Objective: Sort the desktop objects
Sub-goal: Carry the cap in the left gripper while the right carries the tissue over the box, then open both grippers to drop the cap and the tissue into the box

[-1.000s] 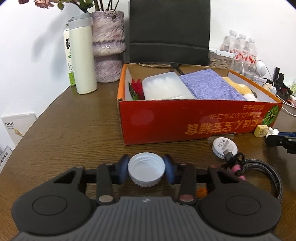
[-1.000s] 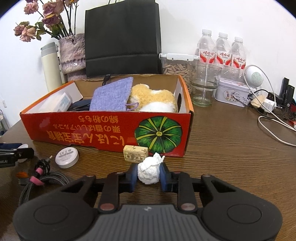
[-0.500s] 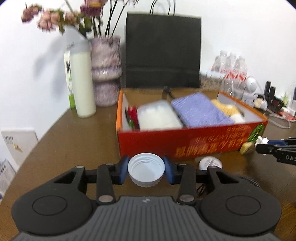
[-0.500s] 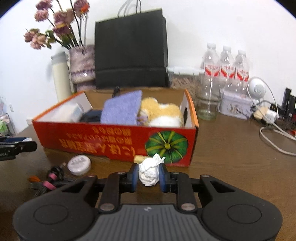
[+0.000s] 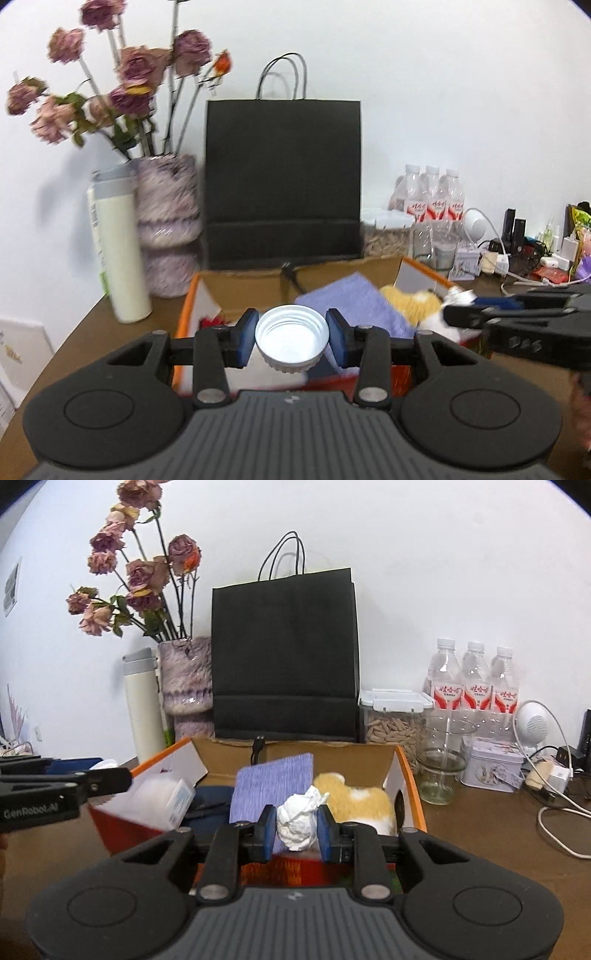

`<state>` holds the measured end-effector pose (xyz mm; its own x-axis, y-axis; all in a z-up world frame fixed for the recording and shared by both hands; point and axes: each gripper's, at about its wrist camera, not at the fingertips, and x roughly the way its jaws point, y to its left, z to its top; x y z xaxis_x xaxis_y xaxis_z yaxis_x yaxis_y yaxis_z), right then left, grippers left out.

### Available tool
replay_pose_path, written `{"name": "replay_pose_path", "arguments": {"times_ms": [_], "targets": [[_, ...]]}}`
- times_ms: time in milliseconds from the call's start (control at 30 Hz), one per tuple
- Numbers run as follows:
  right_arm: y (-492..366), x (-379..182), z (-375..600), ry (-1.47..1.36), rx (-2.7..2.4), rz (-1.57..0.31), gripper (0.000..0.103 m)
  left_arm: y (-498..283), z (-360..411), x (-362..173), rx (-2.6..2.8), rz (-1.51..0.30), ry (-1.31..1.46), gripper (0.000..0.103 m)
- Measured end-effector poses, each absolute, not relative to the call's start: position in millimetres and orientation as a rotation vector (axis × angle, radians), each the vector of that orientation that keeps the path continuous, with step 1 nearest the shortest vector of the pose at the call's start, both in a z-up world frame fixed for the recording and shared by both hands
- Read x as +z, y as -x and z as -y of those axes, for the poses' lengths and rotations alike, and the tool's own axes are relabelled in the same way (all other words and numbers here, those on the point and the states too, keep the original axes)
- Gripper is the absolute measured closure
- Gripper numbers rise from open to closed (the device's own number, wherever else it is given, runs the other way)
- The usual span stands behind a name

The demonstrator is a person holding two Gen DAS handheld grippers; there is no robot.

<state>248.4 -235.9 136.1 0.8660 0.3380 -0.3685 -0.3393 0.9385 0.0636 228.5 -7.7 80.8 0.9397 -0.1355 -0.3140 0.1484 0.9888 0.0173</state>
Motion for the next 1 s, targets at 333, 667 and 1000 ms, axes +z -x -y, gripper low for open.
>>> {"name": "replay_pose_path", "arguments": {"times_ms": [333, 667, 1000], "targets": [[-297.1, 130.8, 217.5, 0.002, 0.336, -0.397, 0.081, -282.5, 33.2, 76.9, -0.142, -0.312, -0.05, 0.062], [-317.7, 121.1, 211.3, 0.017, 0.32, -0.434, 0.081, -308.9, 25.7, 63.8, -0.097, -0.379, -0.031, 0.062], [-319.2, 111.1, 208.3, 0.047, 0.316, -0.458, 0.08, -311.7, 27.5, 54.5, -0.105, -0.399, -0.055, 0.062]]}}
